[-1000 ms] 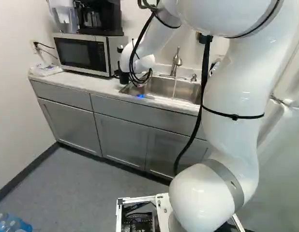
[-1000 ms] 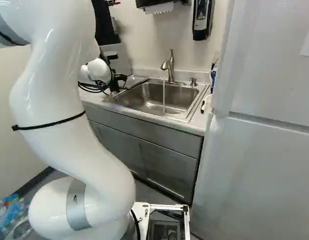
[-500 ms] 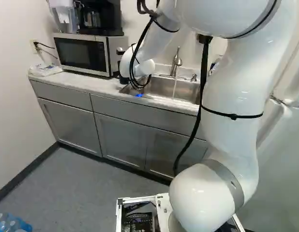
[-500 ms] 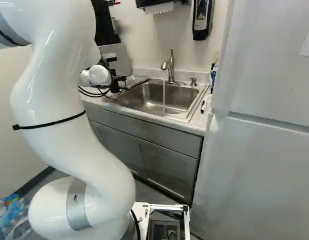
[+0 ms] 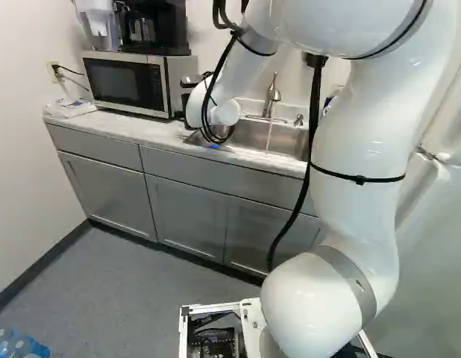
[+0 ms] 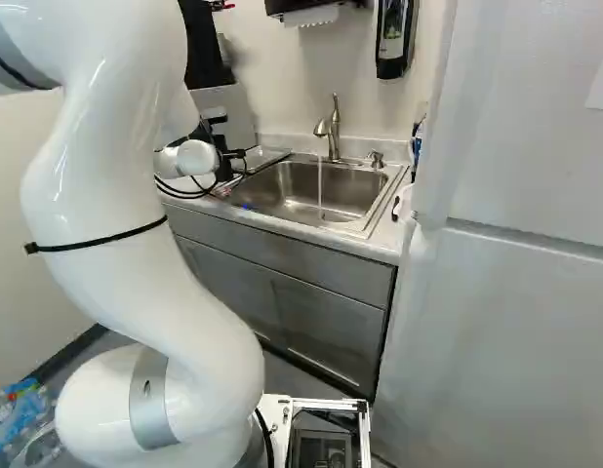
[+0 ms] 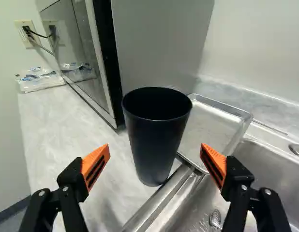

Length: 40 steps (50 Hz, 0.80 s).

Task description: Rinse the cup and place it in the tray

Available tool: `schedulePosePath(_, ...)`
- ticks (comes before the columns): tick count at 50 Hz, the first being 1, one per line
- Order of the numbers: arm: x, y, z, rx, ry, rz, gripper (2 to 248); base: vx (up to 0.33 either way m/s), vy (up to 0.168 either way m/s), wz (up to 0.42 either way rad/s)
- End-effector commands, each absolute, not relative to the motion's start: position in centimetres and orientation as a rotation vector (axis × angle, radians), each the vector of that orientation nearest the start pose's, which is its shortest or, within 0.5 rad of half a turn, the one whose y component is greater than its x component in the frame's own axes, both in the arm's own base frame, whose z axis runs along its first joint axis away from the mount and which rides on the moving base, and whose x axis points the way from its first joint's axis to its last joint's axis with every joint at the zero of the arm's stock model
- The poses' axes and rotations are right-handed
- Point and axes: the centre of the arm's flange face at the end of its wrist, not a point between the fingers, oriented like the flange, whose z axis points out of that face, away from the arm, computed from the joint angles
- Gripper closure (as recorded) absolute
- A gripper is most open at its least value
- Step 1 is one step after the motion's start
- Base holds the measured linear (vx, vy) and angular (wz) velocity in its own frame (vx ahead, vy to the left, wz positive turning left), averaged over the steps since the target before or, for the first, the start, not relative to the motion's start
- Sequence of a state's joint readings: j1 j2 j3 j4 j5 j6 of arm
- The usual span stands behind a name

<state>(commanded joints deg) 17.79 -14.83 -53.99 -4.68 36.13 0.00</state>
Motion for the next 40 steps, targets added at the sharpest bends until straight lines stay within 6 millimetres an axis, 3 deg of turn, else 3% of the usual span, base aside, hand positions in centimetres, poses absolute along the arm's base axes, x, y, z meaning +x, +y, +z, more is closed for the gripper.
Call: schedulePosePath(40, 54.2, 17.7, 46.4, -2.195, -0.481, -1.889, 3, 0.0, 0.0, 0.0)
